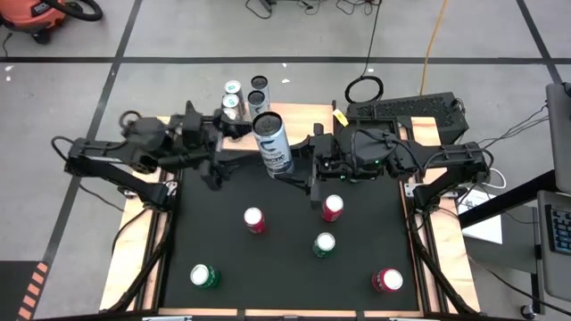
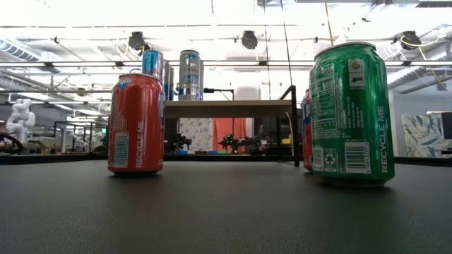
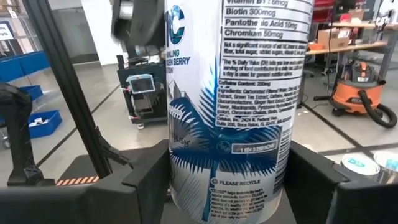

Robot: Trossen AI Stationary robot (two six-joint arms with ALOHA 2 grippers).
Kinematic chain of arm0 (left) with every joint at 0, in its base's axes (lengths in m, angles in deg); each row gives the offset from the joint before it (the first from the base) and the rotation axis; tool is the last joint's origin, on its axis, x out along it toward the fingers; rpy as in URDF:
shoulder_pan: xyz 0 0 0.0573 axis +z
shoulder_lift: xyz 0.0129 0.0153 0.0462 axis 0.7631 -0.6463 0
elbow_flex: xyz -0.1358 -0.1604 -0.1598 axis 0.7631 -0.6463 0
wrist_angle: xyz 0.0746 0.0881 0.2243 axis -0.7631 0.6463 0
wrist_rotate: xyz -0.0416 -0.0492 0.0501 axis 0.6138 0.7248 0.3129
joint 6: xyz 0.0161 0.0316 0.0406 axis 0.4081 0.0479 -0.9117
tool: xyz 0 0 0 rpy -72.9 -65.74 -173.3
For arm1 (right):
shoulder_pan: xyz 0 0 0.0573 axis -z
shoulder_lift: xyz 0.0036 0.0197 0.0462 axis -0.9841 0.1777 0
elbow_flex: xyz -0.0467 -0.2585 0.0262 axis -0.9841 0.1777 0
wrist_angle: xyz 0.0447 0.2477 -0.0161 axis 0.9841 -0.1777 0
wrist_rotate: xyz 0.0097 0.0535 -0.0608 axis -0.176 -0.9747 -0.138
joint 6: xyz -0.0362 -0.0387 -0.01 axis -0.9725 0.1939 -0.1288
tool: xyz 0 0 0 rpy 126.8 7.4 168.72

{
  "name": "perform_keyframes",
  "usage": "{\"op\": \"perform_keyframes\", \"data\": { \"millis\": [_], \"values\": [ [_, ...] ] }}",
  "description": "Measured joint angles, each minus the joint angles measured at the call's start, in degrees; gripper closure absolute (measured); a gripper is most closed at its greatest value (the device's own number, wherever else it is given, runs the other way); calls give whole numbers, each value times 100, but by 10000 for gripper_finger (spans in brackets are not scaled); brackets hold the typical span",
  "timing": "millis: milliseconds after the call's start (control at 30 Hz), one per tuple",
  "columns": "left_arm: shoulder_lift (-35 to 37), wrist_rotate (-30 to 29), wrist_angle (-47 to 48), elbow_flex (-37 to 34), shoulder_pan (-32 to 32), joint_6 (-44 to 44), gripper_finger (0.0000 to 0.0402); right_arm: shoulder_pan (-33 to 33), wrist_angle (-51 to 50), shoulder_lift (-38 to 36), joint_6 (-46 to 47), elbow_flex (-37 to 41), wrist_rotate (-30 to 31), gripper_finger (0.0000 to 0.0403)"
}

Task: Place canned beverage on shelf
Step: Put the white-blue soda can on the shelf

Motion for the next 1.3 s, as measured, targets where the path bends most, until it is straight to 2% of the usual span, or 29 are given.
{"op": "perform_keyframes", "data": {
  "millis": [100,233,333,533,800,900,1033,1300],
  "values": [
    [316,-1,267,0,34,340,38,0,-124,-1,113,0,-4,168],
    [649,-76,642,21,44,370,38,-11,-226,-1,143,0,-39,168],
    [719,-111,1339,430,74,414,38,-11,-194,-1,207,-2,-160,168],
    [282,46,3453,1966,340,514,38,0,-211,-5,270,-1,-305,168],
    [-1035,1211,5682,4630,835,818,38,4,-363,-5,272,-1,-299,167],
    [-1556,1625,6213,5388,959,781,38,4,-393,-5,272,-2,-299,167],
    [-1699,2118,6067,5231,1150,767,38,4,-578,-3,274,-2,-302,167],
    [-1917,2471,6025,5239,1220,346,38,4,-924,-3,423,-2,-302,167]
  ]
}}
